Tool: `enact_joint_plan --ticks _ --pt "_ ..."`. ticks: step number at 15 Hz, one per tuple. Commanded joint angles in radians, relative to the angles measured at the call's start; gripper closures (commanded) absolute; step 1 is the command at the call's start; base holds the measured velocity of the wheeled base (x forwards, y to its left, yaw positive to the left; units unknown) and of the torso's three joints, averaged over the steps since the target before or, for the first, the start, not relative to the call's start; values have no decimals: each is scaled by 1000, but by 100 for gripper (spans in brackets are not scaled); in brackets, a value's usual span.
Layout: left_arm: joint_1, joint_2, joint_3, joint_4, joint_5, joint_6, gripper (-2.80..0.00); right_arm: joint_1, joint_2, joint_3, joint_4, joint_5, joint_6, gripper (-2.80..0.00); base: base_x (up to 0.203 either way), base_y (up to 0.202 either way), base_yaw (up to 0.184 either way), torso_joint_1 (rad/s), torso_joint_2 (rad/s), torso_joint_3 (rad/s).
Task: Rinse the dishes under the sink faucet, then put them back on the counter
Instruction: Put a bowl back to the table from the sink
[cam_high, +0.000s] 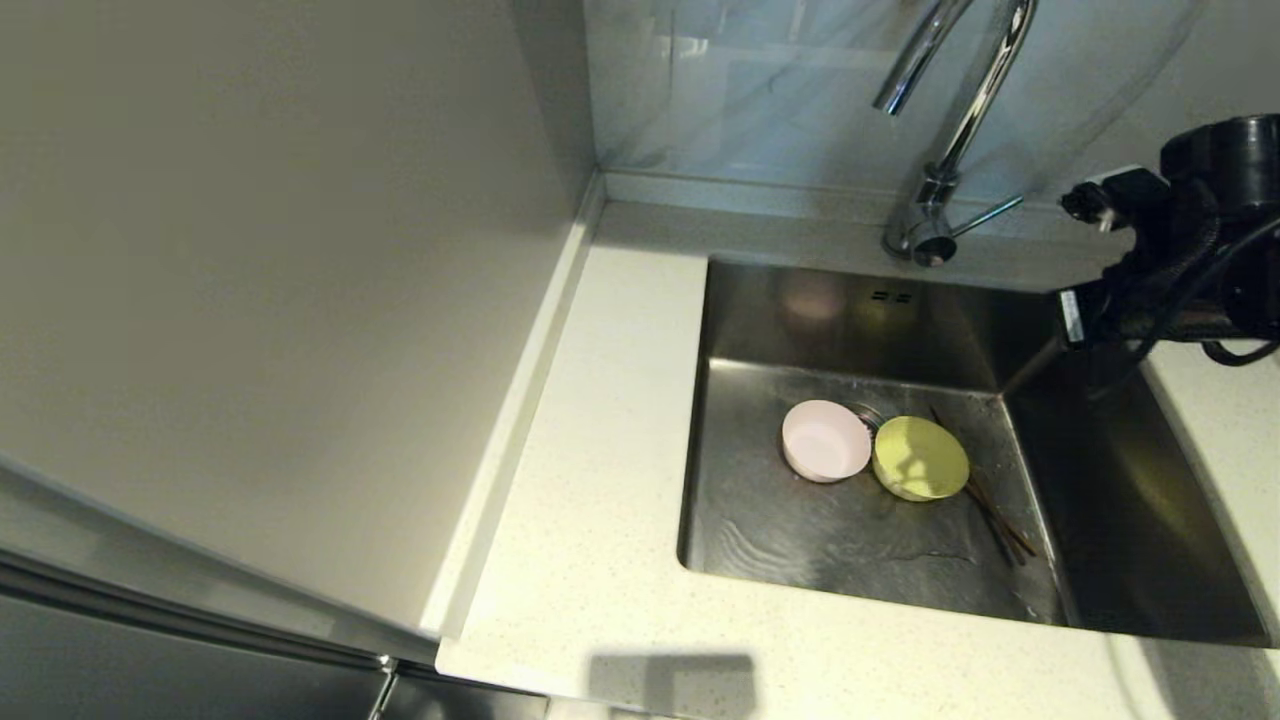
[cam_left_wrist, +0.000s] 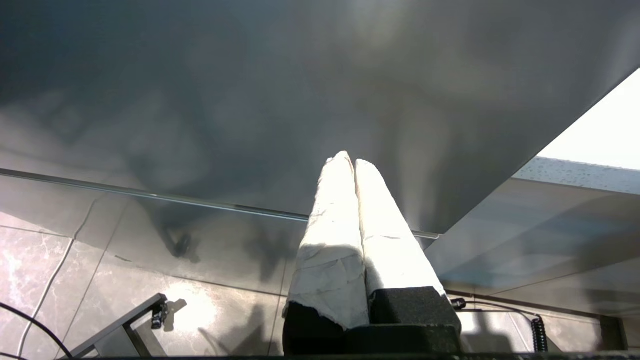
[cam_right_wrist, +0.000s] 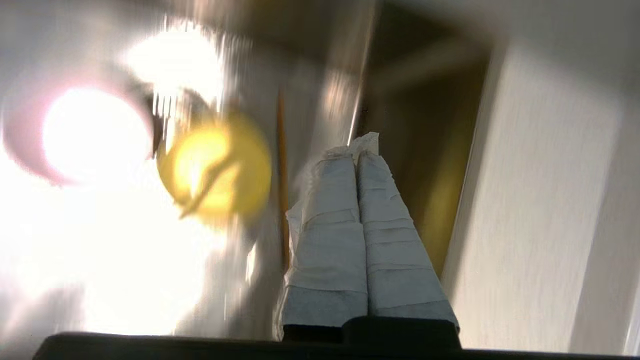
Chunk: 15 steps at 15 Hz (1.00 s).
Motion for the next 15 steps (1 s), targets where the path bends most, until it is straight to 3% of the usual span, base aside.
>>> enact_joint_plan --ticks 1,4,12,13,15 --pt "0 -3 0 0 1 0 0 -25 -97 46 150 76 1 0 0 0 0 0 0 0" --pt "0 -3 0 0 1 0 0 -27 -111 61 247 245 7 0 0 0 0 0 0 0" --pt "0 -3 0 0 1 0 0 -20 45 23 239 262 6 0 0 0 0 0 0 0" --pt "0 -3 0 0 1 0 0 -20 60 6 238 261 7 -280 0 0 0 0 0 0" --pt "0 -3 0 0 1 0 0 -20 81 -19 238 261 7 -280 0 0 0 0 0 0"
